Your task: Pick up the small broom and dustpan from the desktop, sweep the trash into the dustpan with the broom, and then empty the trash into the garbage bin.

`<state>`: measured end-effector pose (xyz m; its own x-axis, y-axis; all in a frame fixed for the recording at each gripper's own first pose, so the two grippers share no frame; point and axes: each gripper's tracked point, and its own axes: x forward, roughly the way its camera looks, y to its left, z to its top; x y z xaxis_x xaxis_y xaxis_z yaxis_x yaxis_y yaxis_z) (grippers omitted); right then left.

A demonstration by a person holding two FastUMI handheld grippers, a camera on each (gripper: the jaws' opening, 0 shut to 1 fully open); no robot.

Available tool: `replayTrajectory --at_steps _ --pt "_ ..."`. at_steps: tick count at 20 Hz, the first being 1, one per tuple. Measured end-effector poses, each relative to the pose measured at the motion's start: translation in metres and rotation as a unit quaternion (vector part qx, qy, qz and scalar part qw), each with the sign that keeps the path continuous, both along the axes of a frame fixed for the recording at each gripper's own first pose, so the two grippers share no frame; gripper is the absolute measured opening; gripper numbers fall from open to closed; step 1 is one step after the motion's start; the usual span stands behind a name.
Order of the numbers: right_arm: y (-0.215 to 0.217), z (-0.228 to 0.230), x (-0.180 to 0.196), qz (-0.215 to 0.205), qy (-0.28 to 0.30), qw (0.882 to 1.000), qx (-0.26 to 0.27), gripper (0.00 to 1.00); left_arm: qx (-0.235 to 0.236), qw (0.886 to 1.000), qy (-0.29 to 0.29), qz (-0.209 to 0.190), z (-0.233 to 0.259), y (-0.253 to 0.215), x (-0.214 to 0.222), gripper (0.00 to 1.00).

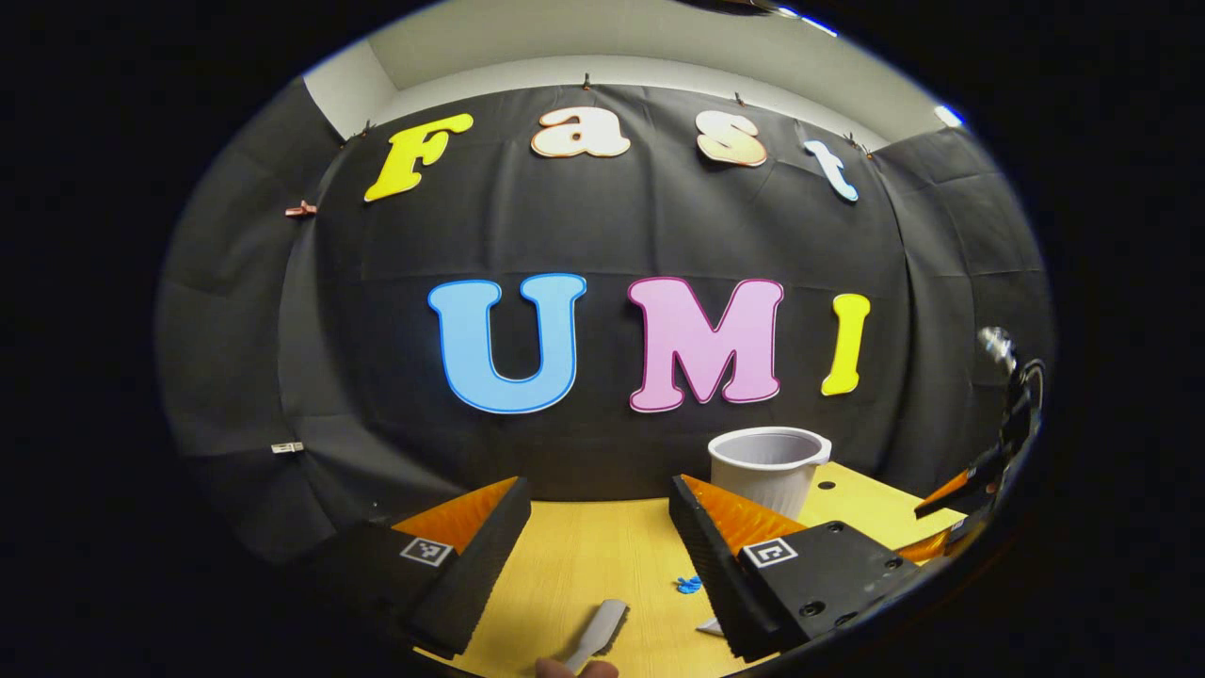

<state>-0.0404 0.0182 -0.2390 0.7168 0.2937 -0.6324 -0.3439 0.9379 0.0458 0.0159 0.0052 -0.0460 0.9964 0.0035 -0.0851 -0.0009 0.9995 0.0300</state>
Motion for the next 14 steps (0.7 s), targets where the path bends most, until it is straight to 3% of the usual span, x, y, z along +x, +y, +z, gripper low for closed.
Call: replayTrajectory --at_steps 1,7,10,14 --pt "0.003 -0.021 -0.004 0.005 0.025 1.000 -0.003 0.94 0.000 1.000 0.005 0.002 -0.003 0.002 -0.001 0.96" --pt "0.026 -0.124 -0.020 0.047 0.159 0.986 -0.022 0.97 0.014 1.000 0.013 0.022 -0.012 0.015 -0.008 0.96" --pt "0.028 -0.161 -0.016 0.050 0.188 0.980 -0.048 0.97 0.014 0.999 0.019 0.034 -0.017 0.022 -0.012 0.96" --pt "0.042 -0.183 -0.003 0.049 0.218 0.974 -0.044 0.96 0.017 0.998 0.031 0.046 -0.022 0.029 -0.016 0.96"
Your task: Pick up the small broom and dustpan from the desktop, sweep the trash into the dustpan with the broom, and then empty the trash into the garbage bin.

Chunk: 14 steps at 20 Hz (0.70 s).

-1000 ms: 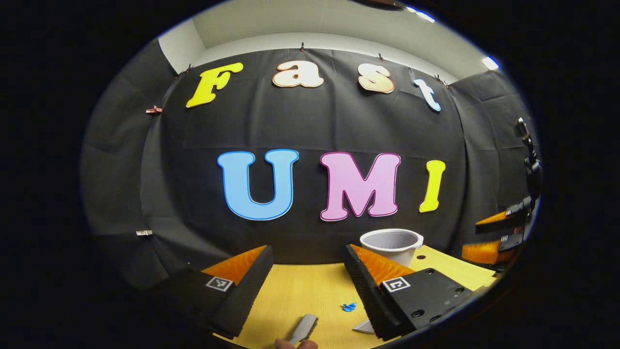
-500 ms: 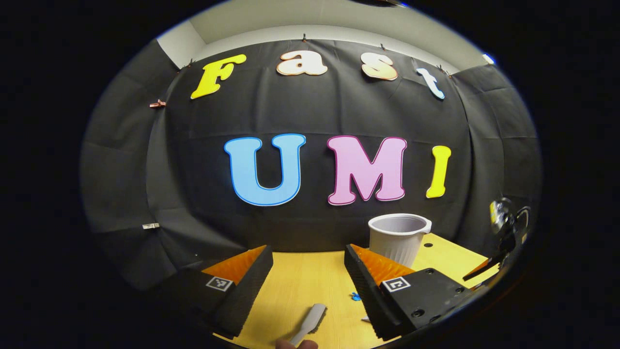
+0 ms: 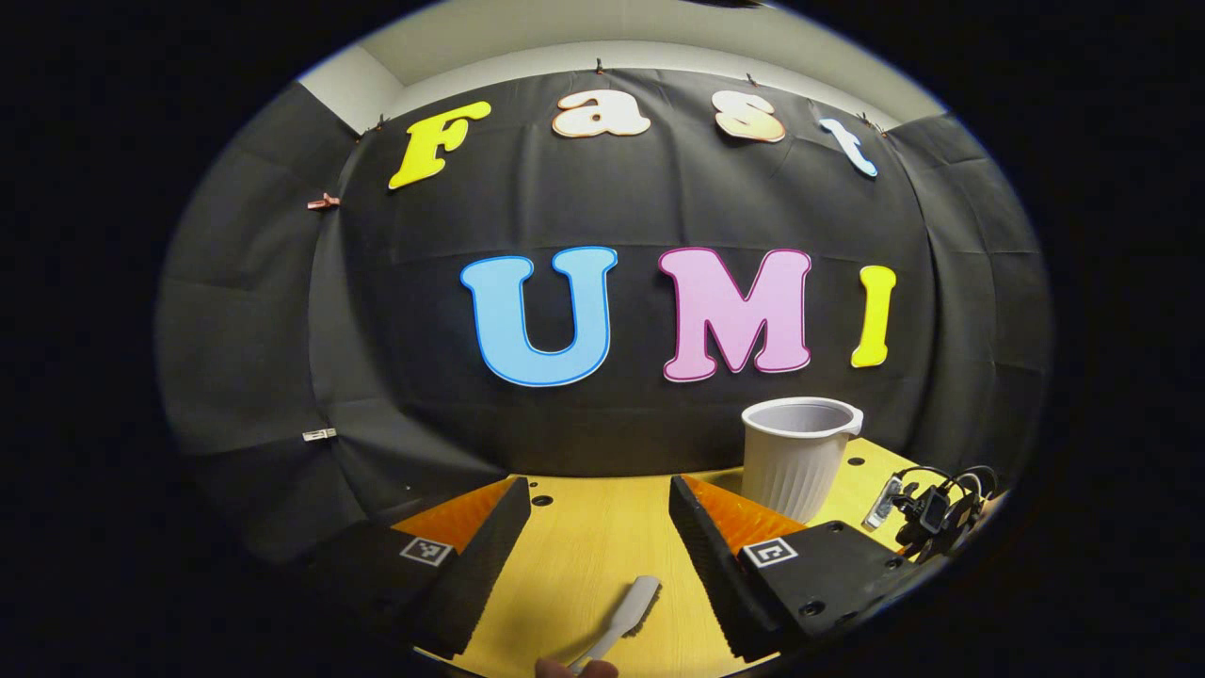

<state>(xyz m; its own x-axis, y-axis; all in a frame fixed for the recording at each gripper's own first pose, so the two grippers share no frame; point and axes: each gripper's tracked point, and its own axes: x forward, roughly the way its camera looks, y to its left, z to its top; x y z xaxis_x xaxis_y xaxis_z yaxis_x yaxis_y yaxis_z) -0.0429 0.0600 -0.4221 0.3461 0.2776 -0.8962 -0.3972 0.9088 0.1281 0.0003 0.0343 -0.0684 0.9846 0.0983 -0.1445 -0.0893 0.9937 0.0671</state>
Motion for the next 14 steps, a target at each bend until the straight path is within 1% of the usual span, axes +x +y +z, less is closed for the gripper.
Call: replayTrajectory --at_steps 1,4,6,7,8,9,10,11,12,13,14 --pt "0.002 -0.003 0.001 0.001 0.005 1.000 0.000 0.95 0.001 1.000 0.001 0.002 -0.001 0.002 -0.001 0.96" --pt "0.008 -0.009 0.005 0.000 0.014 1.000 0.003 0.86 0.005 1.000 0.009 0.007 -0.009 0.006 -0.003 0.96" --pt "0.010 -0.015 0.004 0.001 0.027 1.000 0.004 0.82 0.007 1.000 0.017 0.009 -0.014 0.007 -0.004 0.96" --pt "0.013 -0.014 0.004 -0.006 0.031 0.999 0.014 0.82 0.009 1.000 0.021 0.009 -0.018 0.008 -0.005 0.96" --pt "0.012 -0.017 0.006 -0.015 0.032 0.999 0.016 0.77 0.011 1.000 0.025 0.010 -0.021 0.009 -0.005 0.96" --pt "0.009 -0.014 0.004 -0.021 0.037 0.999 0.014 0.75 0.013 0.999 0.030 0.010 -0.025 0.009 -0.004 0.96" --pt "0.008 -0.016 0.005 -0.029 0.041 0.999 0.012 0.70 0.015 0.999 0.036 0.009 -0.031 0.010 -0.004 0.97" --pt "0.008 -0.016 0.006 -0.037 0.043 0.998 0.013 0.59 0.016 0.999 0.042 0.008 -0.035 0.010 -0.004 0.98" --pt "0.008 -0.013 0.007 -0.032 0.038 0.999 0.014 0.49 0.016 0.999 0.049 0.008 -0.041 0.011 -0.004 0.98" --pt "0.009 -0.015 0.009 -0.029 0.029 0.999 0.018 0.49 0.015 0.998 0.057 0.006 -0.047 0.011 -0.002 0.97" --pt "0.009 -0.012 0.008 -0.030 0.030 0.999 0.016 0.41 0.014 0.997 0.070 0.001 -0.057 0.010 -0.002 0.98"
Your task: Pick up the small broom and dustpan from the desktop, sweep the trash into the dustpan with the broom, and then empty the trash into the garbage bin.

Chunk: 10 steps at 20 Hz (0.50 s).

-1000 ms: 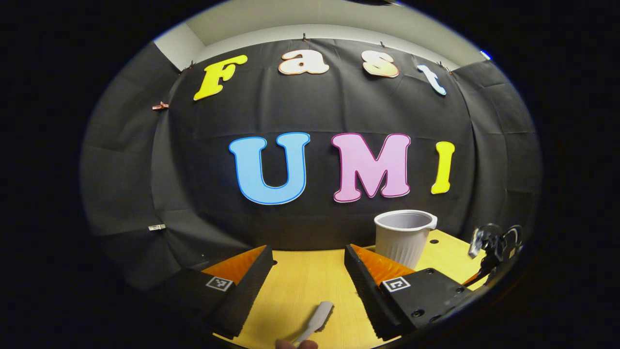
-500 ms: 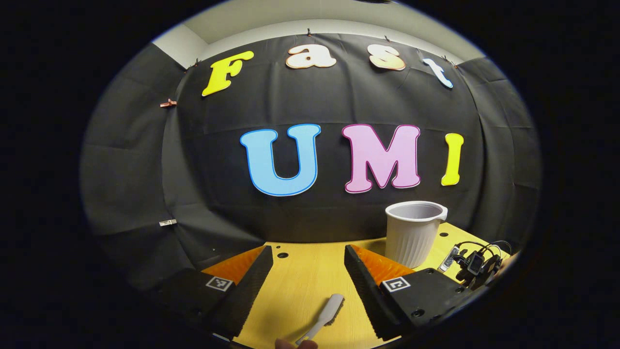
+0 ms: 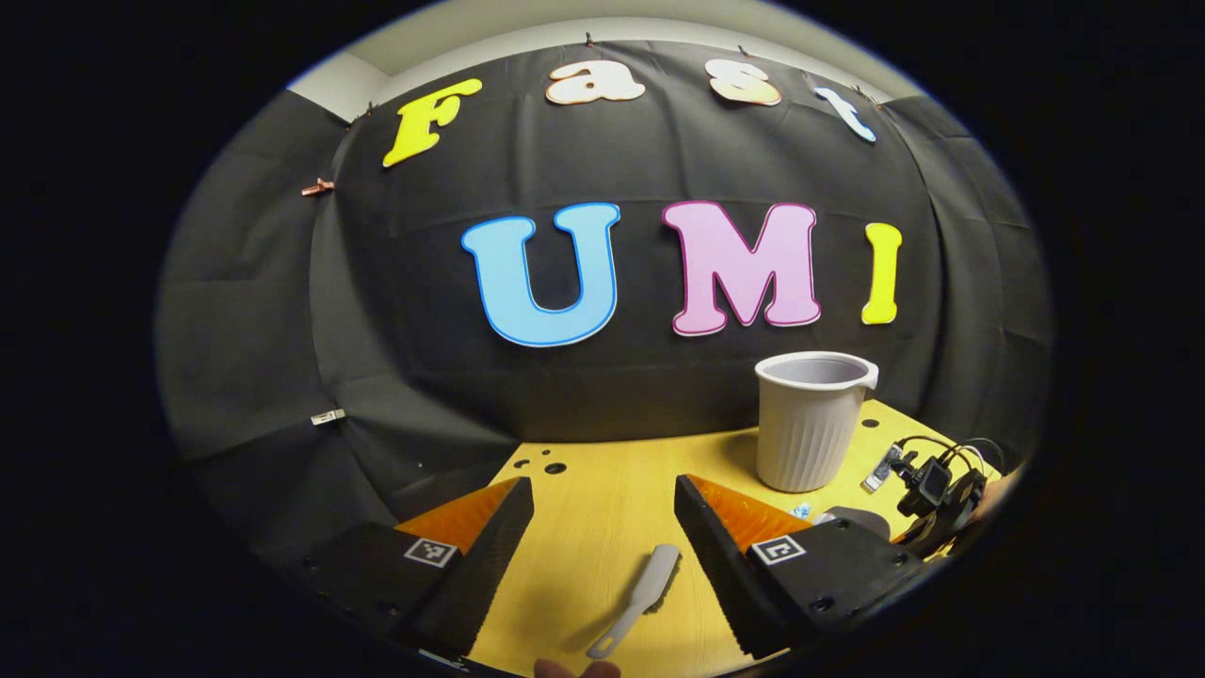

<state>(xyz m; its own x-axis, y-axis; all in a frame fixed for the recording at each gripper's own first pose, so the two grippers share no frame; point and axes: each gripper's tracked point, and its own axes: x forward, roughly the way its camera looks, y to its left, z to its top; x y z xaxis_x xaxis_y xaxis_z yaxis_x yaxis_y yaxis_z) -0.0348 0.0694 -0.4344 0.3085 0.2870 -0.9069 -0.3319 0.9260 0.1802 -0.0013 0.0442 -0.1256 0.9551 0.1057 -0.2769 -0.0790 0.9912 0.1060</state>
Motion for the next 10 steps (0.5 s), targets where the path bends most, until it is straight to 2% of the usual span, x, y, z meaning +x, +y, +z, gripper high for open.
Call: replayTrajectory --at_steps 3,4,5,7,10 --pt "0.002 0.005 -0.001 0.000 -0.014 1.000 0.005 0.38 -0.026 0.998 0.044 -0.045 -0.031 -0.015 0.006 0.98" --pt "0.002 0.011 -0.002 0.004 -0.026 1.000 0.008 0.43 -0.024 0.996 0.070 -0.058 -0.050 -0.018 0.007 0.98" --pt "0.002 0.017 -0.004 0.013 -0.035 0.999 0.009 0.37 -0.018 0.993 0.096 -0.071 -0.066 -0.019 0.008 0.98" --pt "-0.004 0.027 -0.005 0.032 -0.050 0.998 0.000 0.36 -0.003 0.983 0.153 -0.101 -0.100 -0.023 0.007 0.98" --pt "-0.020 0.037 -0.011 0.044 -0.050 0.998 -0.014 0.36 0.043 0.966 0.216 -0.135 -0.149 -0.018 0.003 0.98"
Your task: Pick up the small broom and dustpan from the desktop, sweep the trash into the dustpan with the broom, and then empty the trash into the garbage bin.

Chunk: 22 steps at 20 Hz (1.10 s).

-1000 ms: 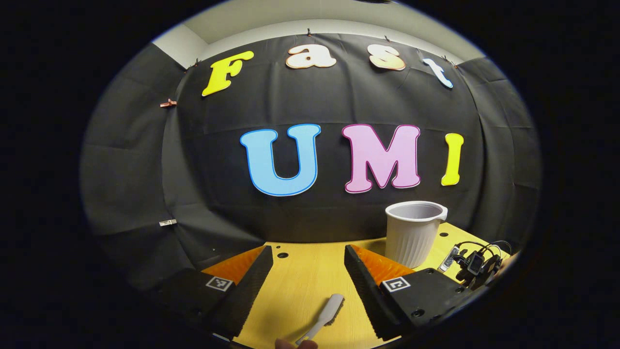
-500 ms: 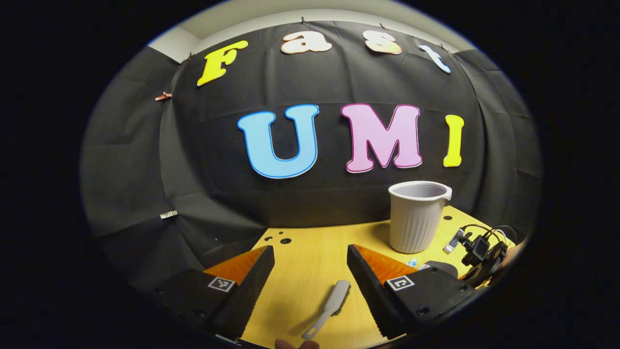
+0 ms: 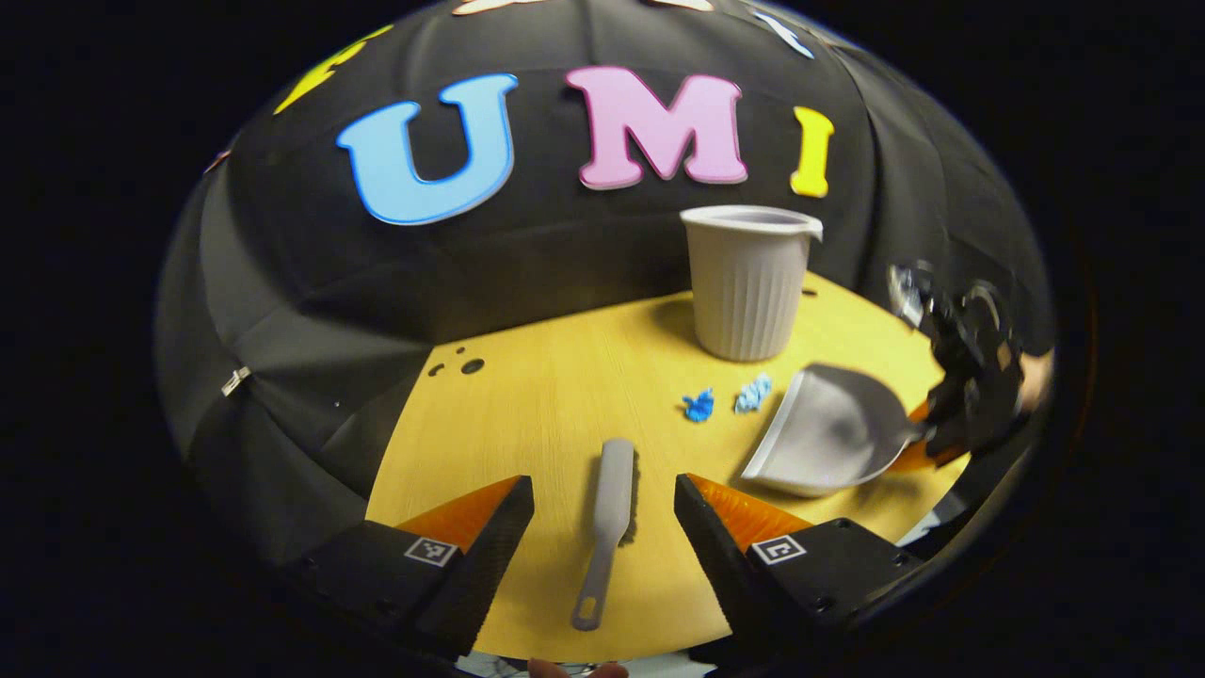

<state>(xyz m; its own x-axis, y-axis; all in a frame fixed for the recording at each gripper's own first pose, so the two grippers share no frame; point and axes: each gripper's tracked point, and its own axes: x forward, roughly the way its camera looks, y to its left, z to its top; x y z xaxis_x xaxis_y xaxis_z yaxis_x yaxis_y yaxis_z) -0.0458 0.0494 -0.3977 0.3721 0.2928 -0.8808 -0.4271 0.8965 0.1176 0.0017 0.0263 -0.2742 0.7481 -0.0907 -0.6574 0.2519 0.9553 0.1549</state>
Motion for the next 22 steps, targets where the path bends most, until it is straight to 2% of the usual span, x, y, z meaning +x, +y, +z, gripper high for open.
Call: replayTrajectory --at_steps 5,7,8,9,10,11,12,13,14,16,18,21,22 --pt "-0.018 -0.002 -0.010 -0.022 0.020 1.000 -0.007 0.36 0.029 0.993 0.110 -0.028 -0.074 0.008 -0.015 0.97" --pt "-0.024 -0.003 -0.012 -0.034 0.023 0.999 -0.009 0.36 0.037 0.989 0.141 -0.025 -0.094 0.011 -0.015 0.98" --pt "-0.024 -0.004 -0.013 -0.040 0.026 0.999 -0.006 0.42 0.038 0.987 0.154 -0.018 -0.102 0.013 -0.016 0.98" --pt "-0.024 -0.004 -0.015 -0.045 0.028 0.999 -0.002 0.36 0.036 0.985 0.167 -0.010 -0.110 0.015 -0.014 0.97" --pt "-0.025 -0.004 -0.014 -0.048 0.027 0.998 -0.002 0.36 0.031 0.983 0.182 -0.001 -0.120 0.018 -0.013 0.97" --pt "-0.027 -0.005 -0.013 -0.048 0.024 0.999 -0.005 0.31 0.025 0.981 0.194 0.004 -0.127 0.019 -0.013 0.97" --pt "-0.028 -0.006 -0.014 -0.047 0.024 0.999 -0.007 0.30 0.026 0.978 0.207 0.008 -0.135 0.022 -0.013 0.96" --pt "-0.028 -0.007 -0.014 -0.047 0.026 0.999 -0.007 0.30 0.029 0.976 0.217 0.006 -0.139 0.023 -0.015 0.97" --pt "-0.028 -0.006 -0.014 -0.047 0.028 0.998 -0.005 0.36 0.032 0.974 0.224 0.003 -0.146 0.024 -0.016 0.96" --pt "-0.027 -0.006 -0.013 -0.045 0.031 0.998 -0.003 0.36 0.033 0.969 0.244 0.000 -0.157 0.024 -0.021 0.95" --pt "-0.026 -0.005 -0.013 -0.041 0.033 0.999 -0.002 0.36 0.019 0.970 0.240 -0.002 -0.158 0.018 -0.015 0.95" --pt "-0.022 -0.005 -0.014 -0.028 0.043 0.999 0.004 0.36 -0.017 0.962 0.273 0.010 -0.163 0.007 -0.020 0.82" --pt "-0.022 -0.005 -0.013 -0.022 0.045 0.999 0.002 0.36 -0.018 0.962 0.272 0.015 -0.163 0.009 -0.016 0.68"
